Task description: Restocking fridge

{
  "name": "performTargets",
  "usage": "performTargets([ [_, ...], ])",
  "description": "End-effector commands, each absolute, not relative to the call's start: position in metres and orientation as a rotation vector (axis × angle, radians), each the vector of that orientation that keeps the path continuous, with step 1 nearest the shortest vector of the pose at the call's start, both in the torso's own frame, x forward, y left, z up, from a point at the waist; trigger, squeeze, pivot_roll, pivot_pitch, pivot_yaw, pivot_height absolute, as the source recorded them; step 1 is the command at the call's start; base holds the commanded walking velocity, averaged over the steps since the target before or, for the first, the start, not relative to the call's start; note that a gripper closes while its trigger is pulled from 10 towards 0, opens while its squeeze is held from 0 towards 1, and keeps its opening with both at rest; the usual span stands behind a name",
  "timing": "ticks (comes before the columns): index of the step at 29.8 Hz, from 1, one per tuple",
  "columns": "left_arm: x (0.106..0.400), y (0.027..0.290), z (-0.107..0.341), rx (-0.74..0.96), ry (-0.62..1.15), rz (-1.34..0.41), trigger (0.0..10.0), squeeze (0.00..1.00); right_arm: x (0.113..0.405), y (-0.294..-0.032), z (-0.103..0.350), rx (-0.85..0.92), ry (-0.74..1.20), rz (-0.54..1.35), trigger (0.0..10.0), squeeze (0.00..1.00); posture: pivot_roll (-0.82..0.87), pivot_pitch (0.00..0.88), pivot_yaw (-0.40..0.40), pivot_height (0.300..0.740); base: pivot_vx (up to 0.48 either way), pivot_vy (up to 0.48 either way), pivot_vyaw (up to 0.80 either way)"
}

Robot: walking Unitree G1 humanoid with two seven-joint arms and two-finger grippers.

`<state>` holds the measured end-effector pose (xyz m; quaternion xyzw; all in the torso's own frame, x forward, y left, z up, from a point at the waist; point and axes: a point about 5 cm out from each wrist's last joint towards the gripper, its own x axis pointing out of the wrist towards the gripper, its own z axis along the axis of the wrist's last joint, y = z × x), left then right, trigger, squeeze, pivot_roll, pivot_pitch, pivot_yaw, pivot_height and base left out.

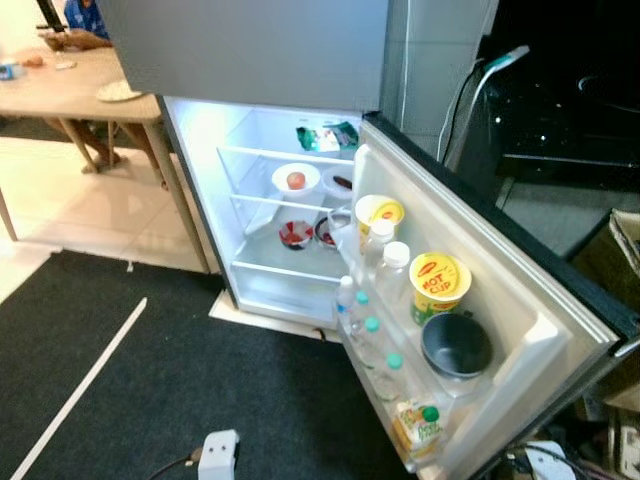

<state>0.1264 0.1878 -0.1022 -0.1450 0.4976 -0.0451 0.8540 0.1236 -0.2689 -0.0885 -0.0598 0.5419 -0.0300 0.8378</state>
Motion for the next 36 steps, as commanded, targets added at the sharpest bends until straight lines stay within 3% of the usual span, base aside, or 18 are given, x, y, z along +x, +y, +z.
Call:
performTargets([
  [1,0.126,0.188,-0.103,-0.29,1.058,-0.096,10.0,0.0,0.124,-0.263,-0.091,-0.115,1.157,-0.064,10.0,0.0,-0.03,0.008,0.0,0.74,0.0,0.0,0.0],
  [15,0.124,0.185,-0.104,-0.315,1.079,-0.093,10.0,0.0,0.129,-0.264,-0.089,-0.164,1.145,-0.108,10.0,0.0,-0.03,0.007,-0.002,0.74,-0.361,0.0,0.0],
  [25,0.126,0.183,-0.104,-0.326,1.072,-0.087,10.0,0.0,0.117,-0.273,-0.09,-0.168,1.161,-0.116,10.0,0.0,-0.04,0.008,-0.001,0.74,-0.441,0.0,0.0],
  [36,0.126,0.191,-0.103,-0.28,1.075,-0.074,10.0,0.0,0.112,-0.279,-0.089,-0.169,1.171,-0.112,10.0,0.0,-0.04,0.004,0.002,0.74,0.0,-0.2,0.0],
])
